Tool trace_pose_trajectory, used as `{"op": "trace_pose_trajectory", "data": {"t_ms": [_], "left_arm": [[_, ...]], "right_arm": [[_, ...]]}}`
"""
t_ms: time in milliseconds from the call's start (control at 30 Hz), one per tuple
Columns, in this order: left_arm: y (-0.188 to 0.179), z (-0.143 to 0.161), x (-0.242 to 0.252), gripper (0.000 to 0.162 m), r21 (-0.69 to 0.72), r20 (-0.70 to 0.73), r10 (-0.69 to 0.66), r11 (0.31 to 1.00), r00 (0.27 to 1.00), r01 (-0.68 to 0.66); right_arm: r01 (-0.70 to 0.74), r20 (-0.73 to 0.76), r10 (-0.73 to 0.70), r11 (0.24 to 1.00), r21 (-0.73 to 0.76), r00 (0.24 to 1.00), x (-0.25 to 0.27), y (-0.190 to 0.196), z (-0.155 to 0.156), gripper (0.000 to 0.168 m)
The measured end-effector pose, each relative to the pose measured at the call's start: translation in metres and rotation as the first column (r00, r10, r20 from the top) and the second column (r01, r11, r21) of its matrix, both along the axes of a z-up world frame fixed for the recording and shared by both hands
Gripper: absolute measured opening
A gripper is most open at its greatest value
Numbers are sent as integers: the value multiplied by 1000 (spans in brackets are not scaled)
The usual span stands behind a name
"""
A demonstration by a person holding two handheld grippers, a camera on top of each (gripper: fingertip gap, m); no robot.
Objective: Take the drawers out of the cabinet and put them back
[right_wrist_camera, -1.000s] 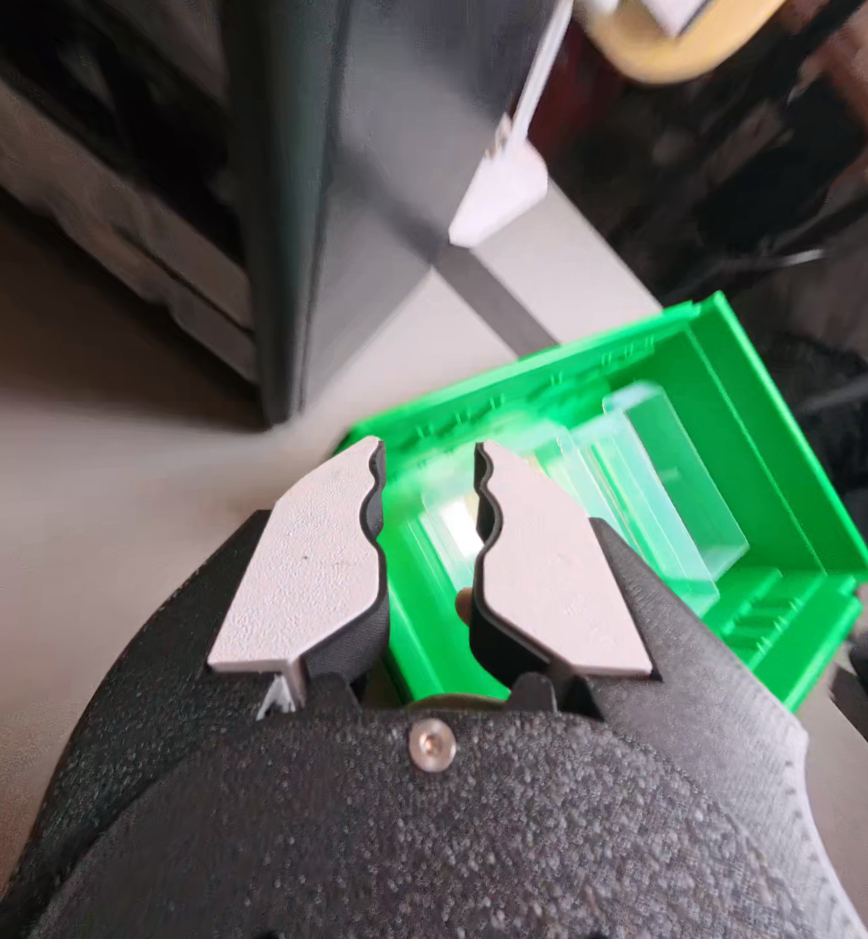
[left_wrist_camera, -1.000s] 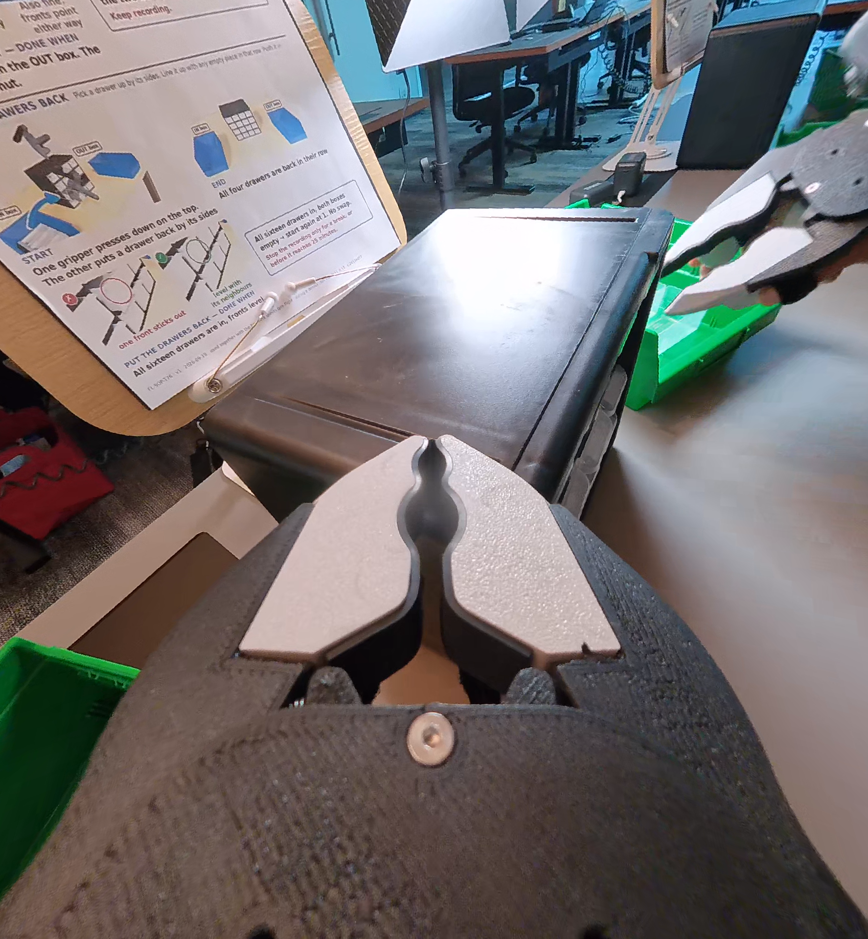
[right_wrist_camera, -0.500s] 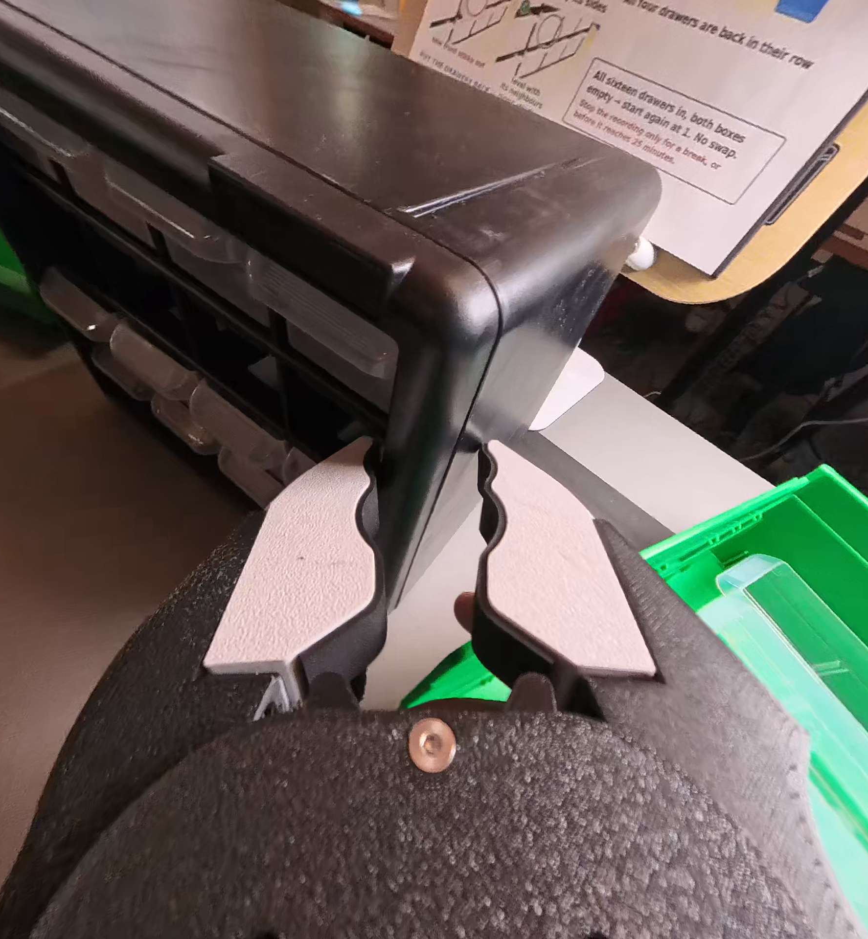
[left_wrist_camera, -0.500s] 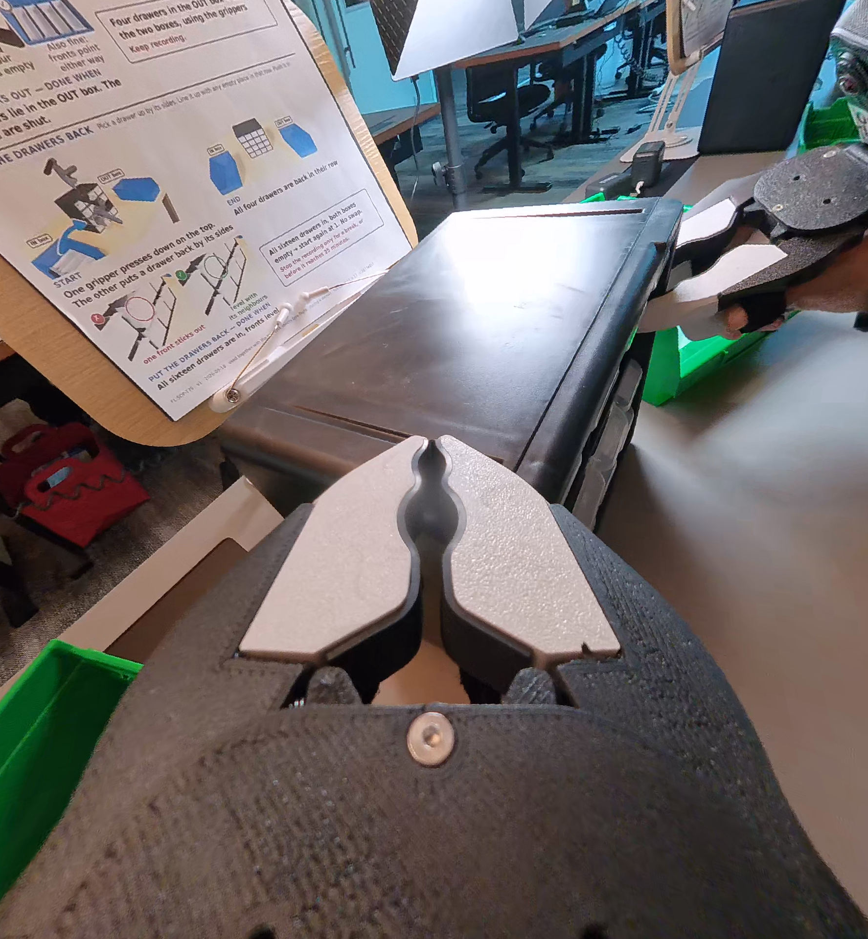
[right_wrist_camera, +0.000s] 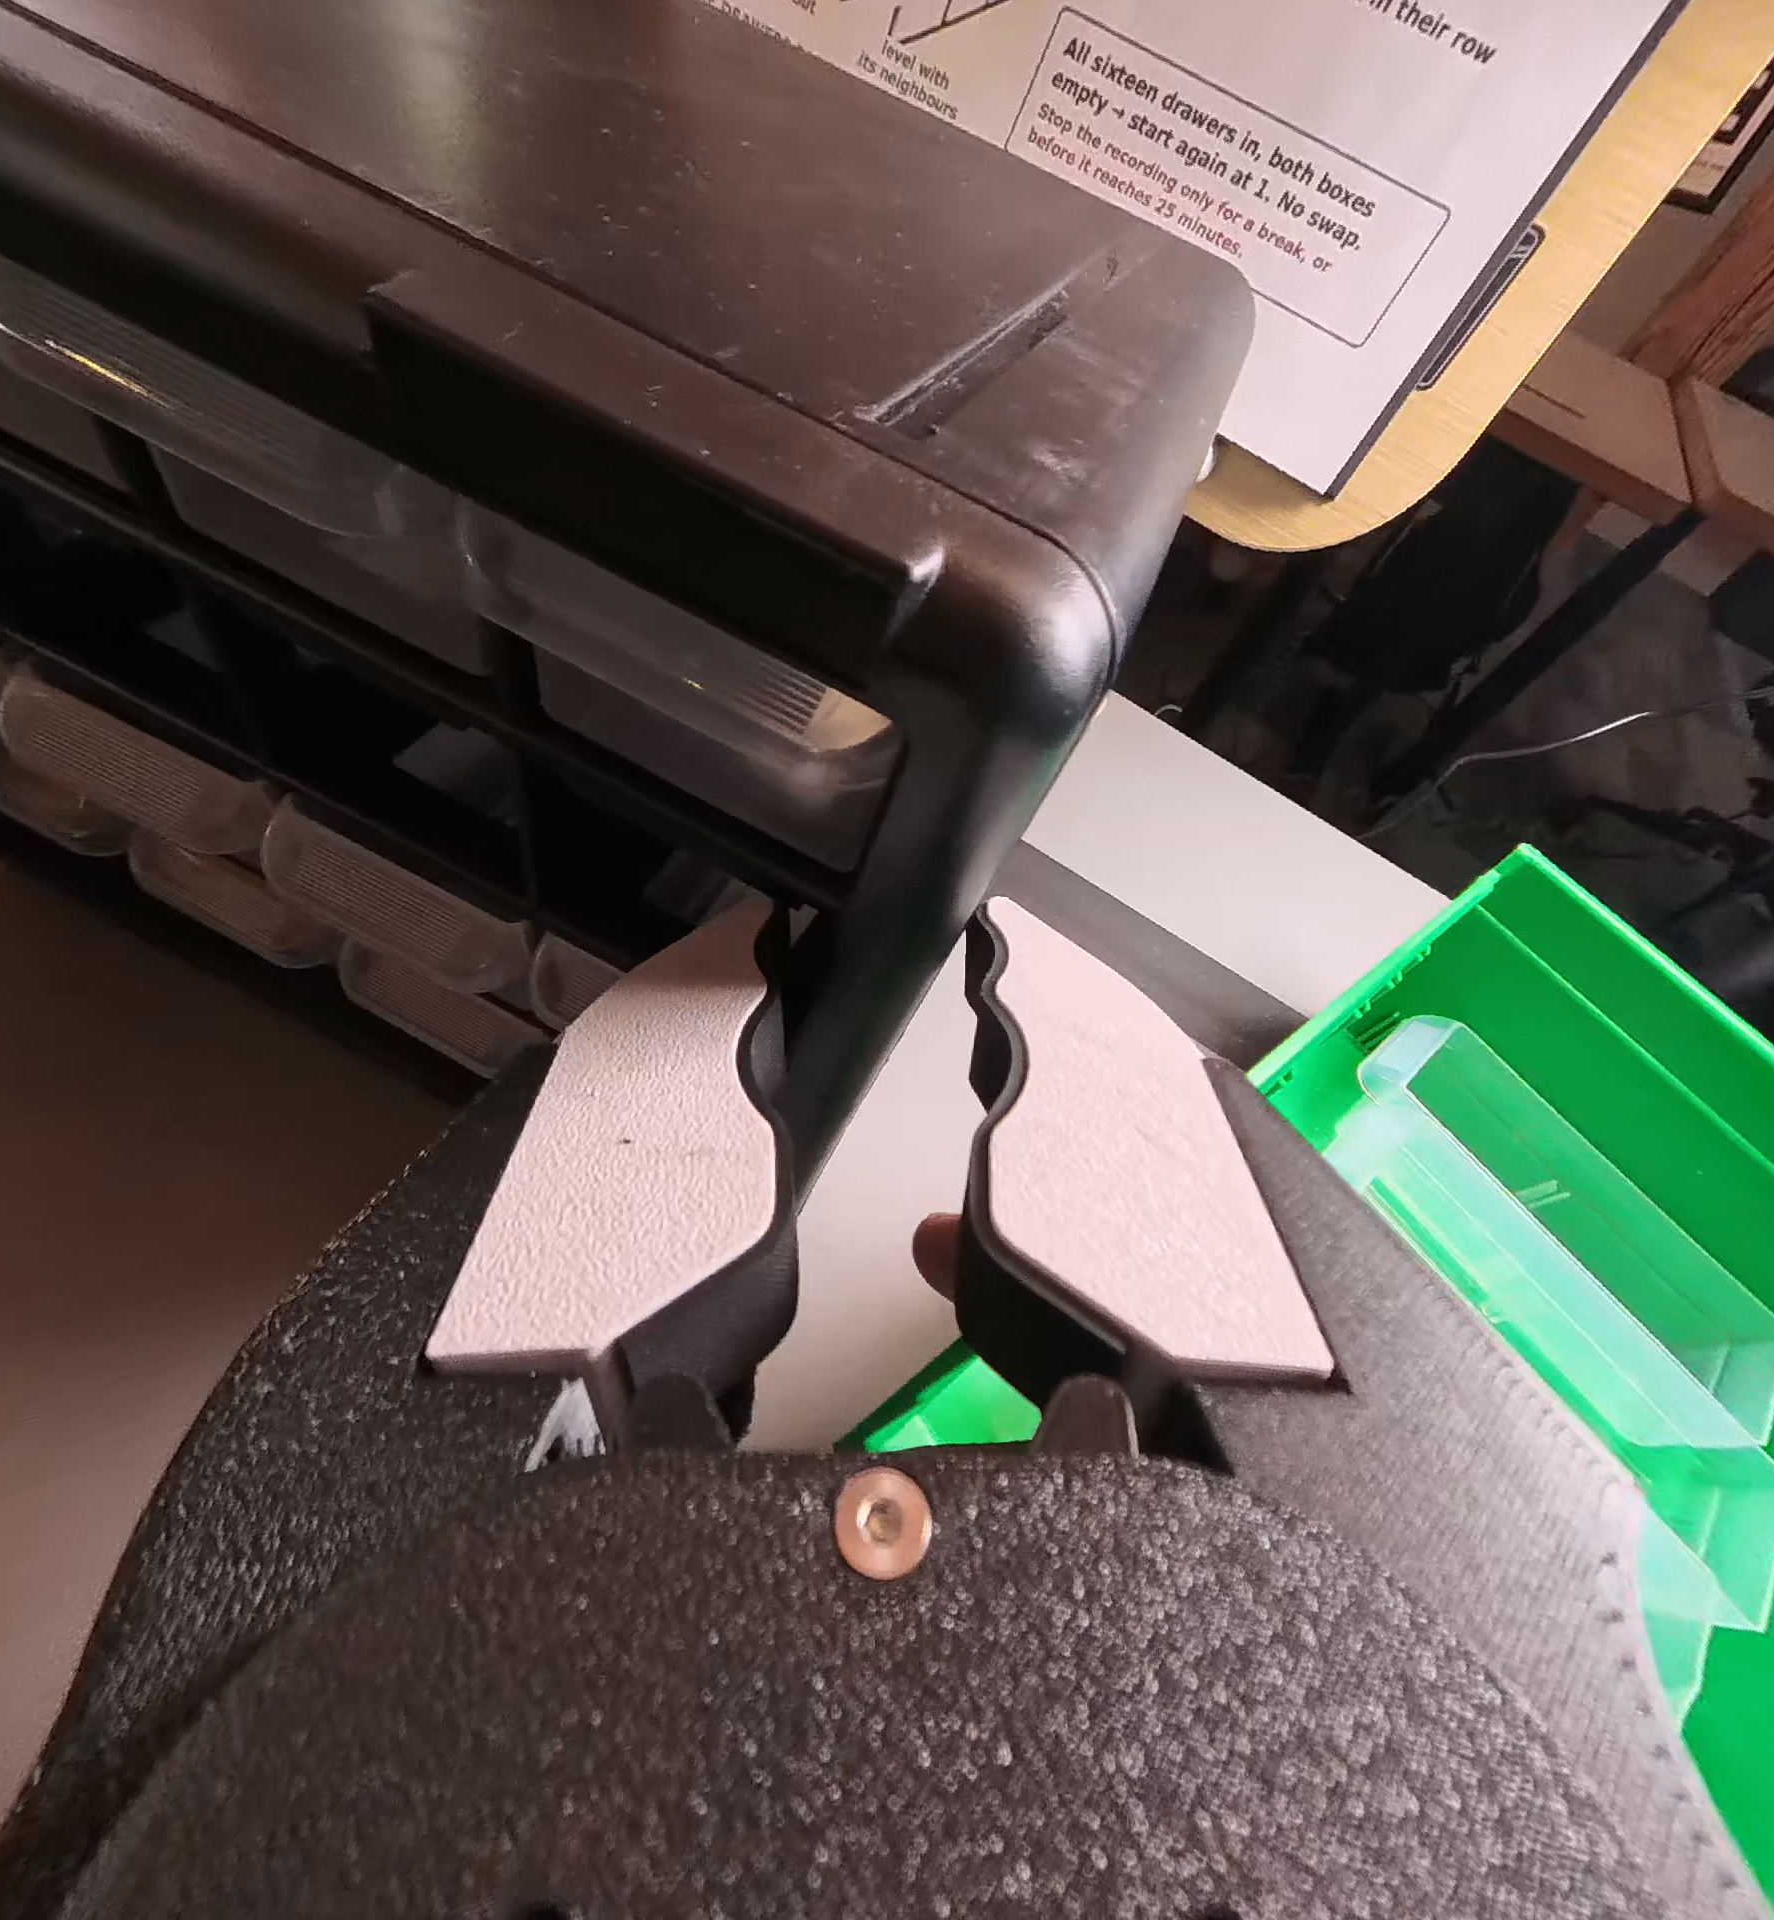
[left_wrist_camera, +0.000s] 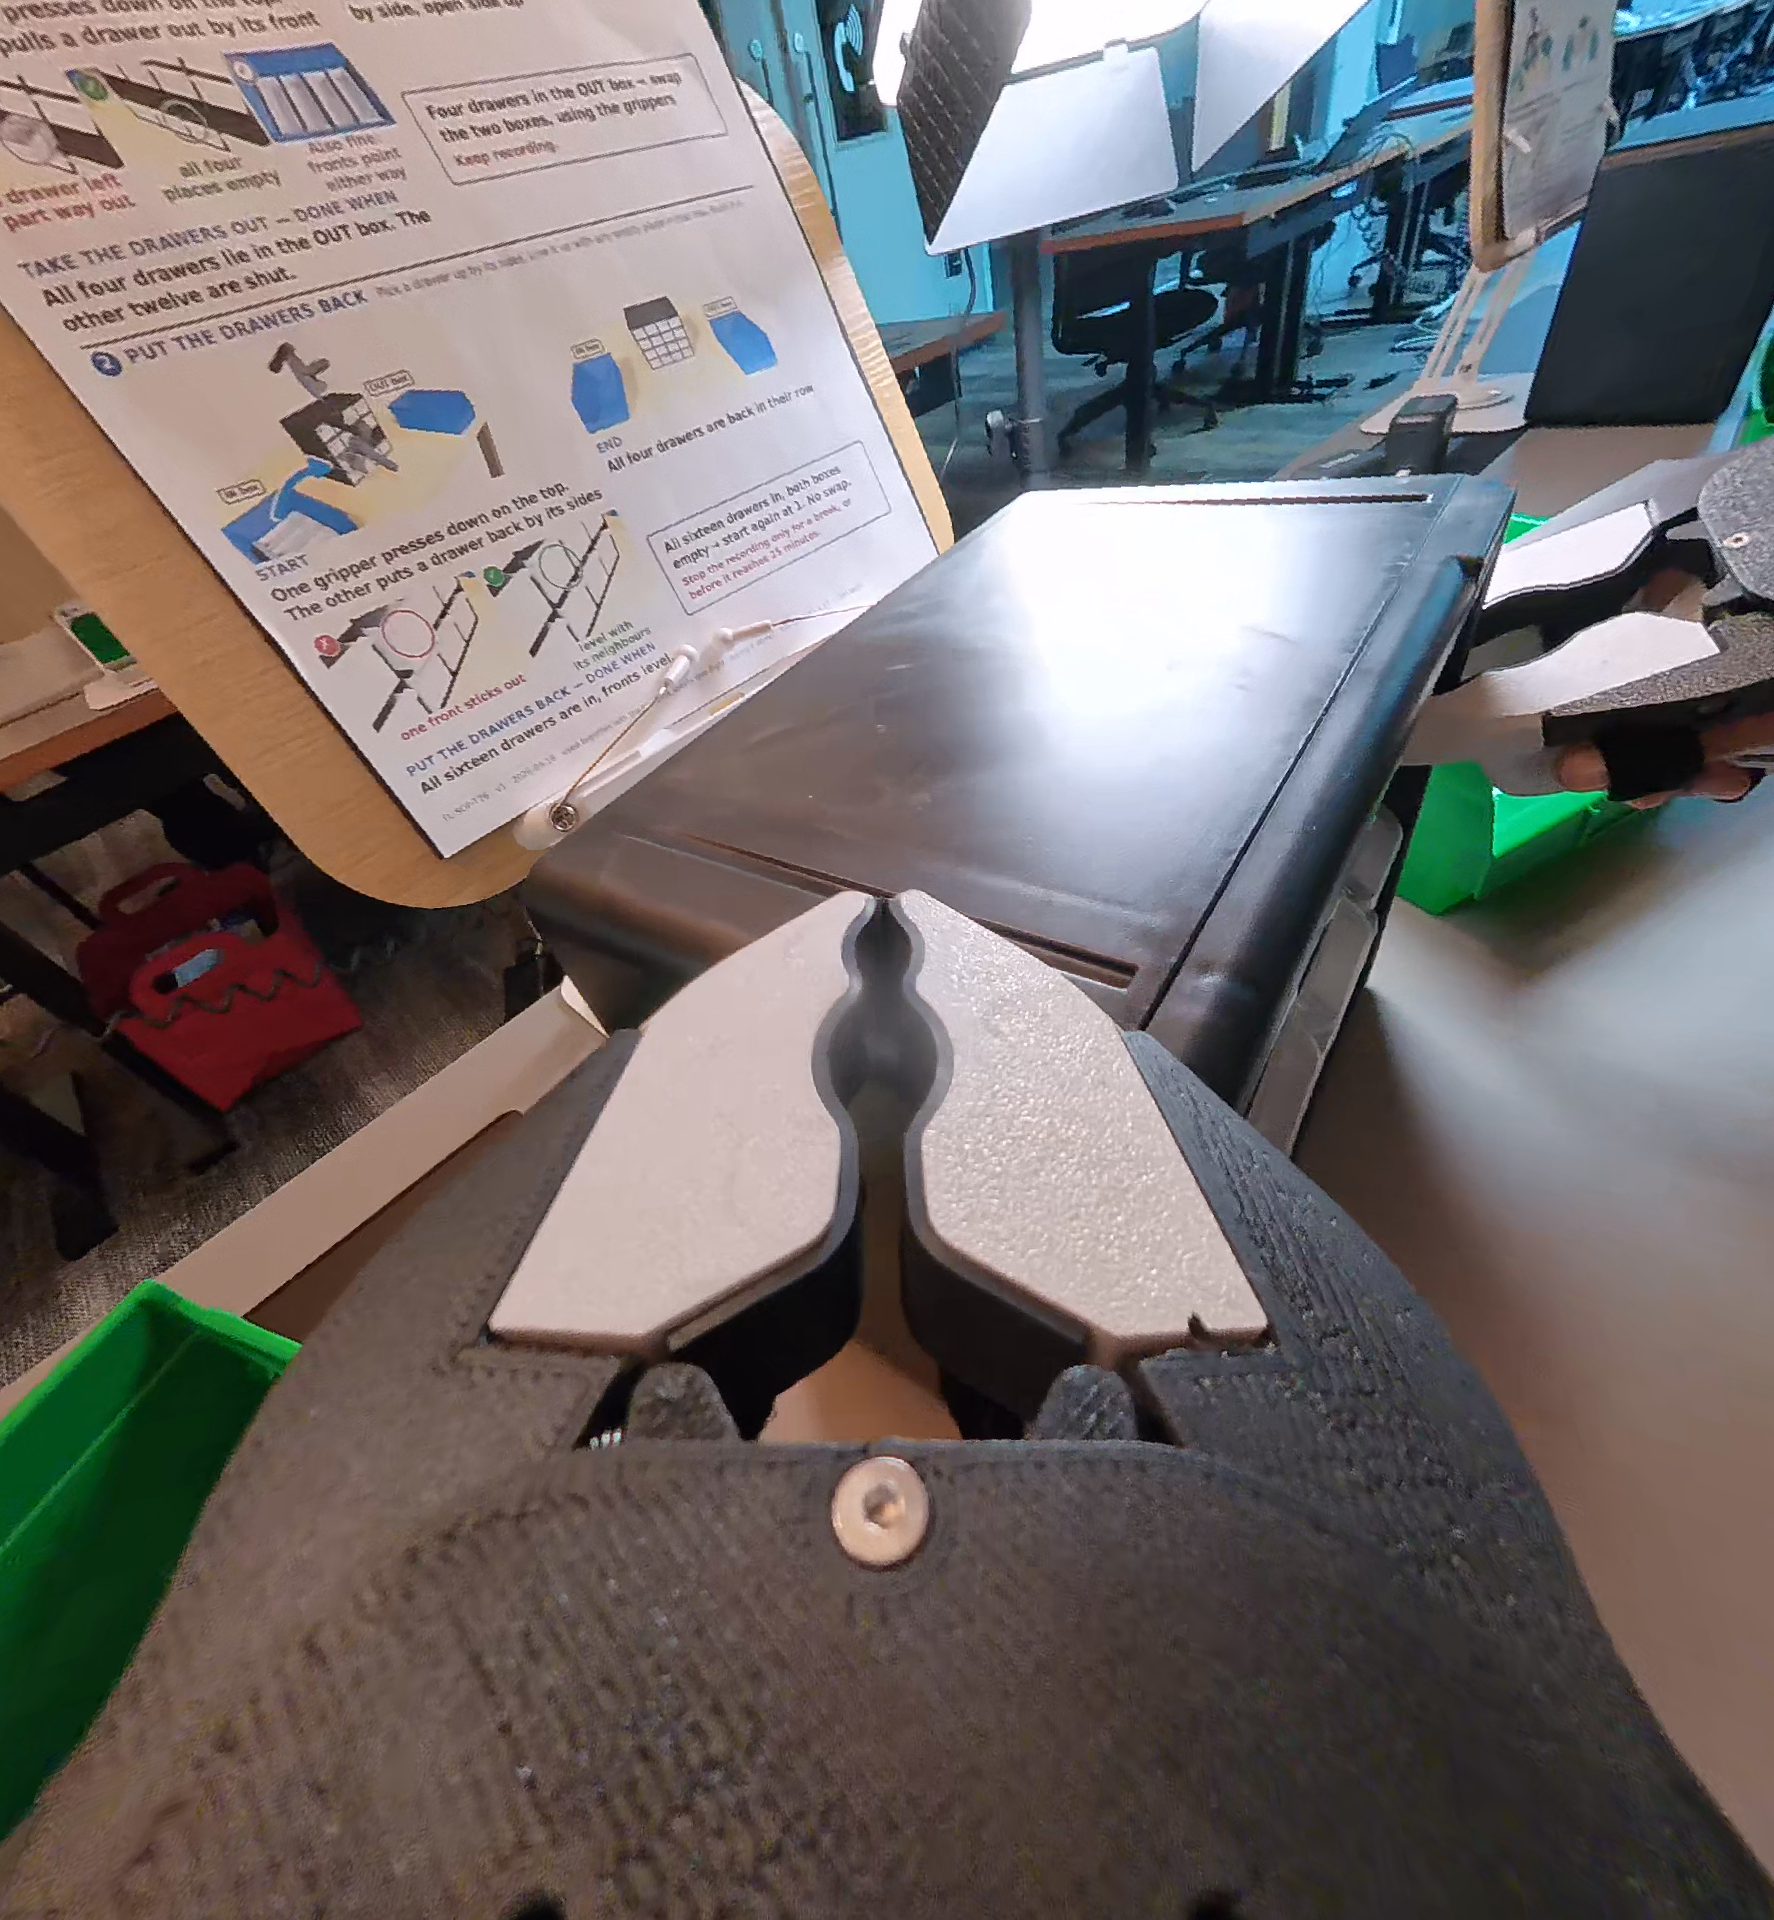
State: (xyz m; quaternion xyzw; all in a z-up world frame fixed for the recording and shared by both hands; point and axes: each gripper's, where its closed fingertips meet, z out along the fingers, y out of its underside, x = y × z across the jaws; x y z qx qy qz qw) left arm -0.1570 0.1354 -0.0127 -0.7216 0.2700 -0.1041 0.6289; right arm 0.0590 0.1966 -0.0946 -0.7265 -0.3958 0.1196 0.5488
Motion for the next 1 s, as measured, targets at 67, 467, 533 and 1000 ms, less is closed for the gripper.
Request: {"op": "trace_pose_trajectory", "data": {"t_ms": [67, 467, 533, 1000], "left_arm": [[0, 0, 0, 0, 15, -18, 9, 1000, 1000, -9], [-32, 28, 0, 9, 62, -64, -36, 997, 997, 40], [-48, 28, 5, 28, 24, -76, -95, 995, 993, 97], [-32, -13, 10, 47, -20, -370, -48, 999, 928, 44]], "right_arm": [[-4, 5, 4, 1000, 3, 1000, 0, 0, 0, 32], [-19, -19, 19, 999, -29, 1000, -3, -1, 1, 39], [-20, -31, 19, 999, -34, 999, -3, 0, 1, 38], [-33, -22, 34, 999, 5, 999, -3, 2, 0, 34]]}}
